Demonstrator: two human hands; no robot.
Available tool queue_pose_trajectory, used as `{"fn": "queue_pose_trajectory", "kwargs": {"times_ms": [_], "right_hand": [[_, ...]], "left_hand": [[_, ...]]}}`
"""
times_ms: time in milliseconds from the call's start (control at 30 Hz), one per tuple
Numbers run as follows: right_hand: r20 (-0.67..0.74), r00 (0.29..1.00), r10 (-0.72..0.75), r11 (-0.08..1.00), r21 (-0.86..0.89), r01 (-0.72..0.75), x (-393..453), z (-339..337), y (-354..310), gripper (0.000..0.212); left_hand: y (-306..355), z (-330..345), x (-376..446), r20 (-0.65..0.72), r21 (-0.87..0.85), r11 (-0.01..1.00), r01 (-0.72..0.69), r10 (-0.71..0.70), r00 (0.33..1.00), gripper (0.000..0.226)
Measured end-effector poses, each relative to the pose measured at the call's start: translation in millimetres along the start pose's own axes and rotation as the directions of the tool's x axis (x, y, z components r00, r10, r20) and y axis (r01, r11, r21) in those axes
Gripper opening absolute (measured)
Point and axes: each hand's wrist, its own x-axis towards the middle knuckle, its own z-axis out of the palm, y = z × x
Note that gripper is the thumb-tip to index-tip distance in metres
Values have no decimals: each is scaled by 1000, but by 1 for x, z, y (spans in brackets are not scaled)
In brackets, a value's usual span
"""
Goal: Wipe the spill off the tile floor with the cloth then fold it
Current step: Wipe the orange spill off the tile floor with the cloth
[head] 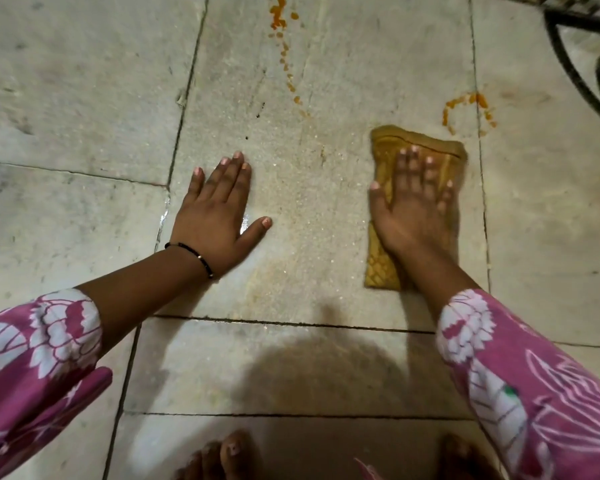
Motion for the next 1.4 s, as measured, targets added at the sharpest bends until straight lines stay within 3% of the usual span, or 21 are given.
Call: {"fn": "queue_pose_trajectory", "kwargs": {"times_ms": [133, 267, 367, 500, 667, 833, 900, 967, 1033, 1100, 1167, 1267, 1333, 1400], "right_hand": [[17, 949, -316, 949, 15, 315, -45, 12, -56, 68], [114, 865, -488, 870, -9, 492, -150, 28, -23, 65], [125, 887, -444, 886, -89, 456, -175, 31, 18, 65], [83, 951, -297, 953, -30, 300, -166, 28, -17, 64], [85, 844, -529, 845, -44, 533, -100, 22, -66, 63], [98, 875, -475, 867, -116, 484, 9, -7, -53, 64], [185, 831, -525, 828, -113, 549, 31, -23, -40, 69], [376, 750, -544, 776, -114, 620, 43, -42, -25, 76], [563, 656, -503, 712, -159, 684, 47, -67, -10, 85], [664, 590, -459, 628, -227, 744, 49, -89, -3, 98], [636, 600, -485, 586, -272, 763, 52, -100, -7, 102], [480, 665, -573, 620, -278, 734, 46, -91, -23, 86], [443, 637, -631, 597, -246, 763, 43, -77, -31, 83], [500, 561, -660, 533, -215, 818, 41, -74, -29, 80]], "left_hand": [[-1, 0, 1, -4, -4, 1000, -4, 4, 1000, 81], [-3, 1, 1, -1, -2, 1000, -10, 10, 1000, 82], [-4, 3, 1, -3, 3, 1000, -13, 13, 1000, 81], [-3, 5, 1, -21, 9, 1000, -8, 8, 1000, 80], [-3, 2, 1, -6, 1, 999, -37, 37, 999, 75], [-4, 2, 2, -8, -24, 999, -22, 22, 1000, 71], [-4, 2, 2, -7, -22, 1000, -10, 10, 1000, 71], [-2, 2, 1, -4, -21, 1000, -3, 3, 1000, 71], [0, 2, 1, -6, -29, 1000, 2, -2, 1000, 70], [3, 0, 2, -2, -36, 999, 8, -8, 1000, 70], [3, -1, 3, -5, -42, 999, 8, -8, 1000, 71], [2, 5, 3, -18, -30, 1000, -4, 4, 1000, 71], [0, 5, 2, -13, -20, 1000, -1, 1, 1000, 73], [-1, -4, 5, 65, -23, 999, -26, 27, 997, 78]]}}
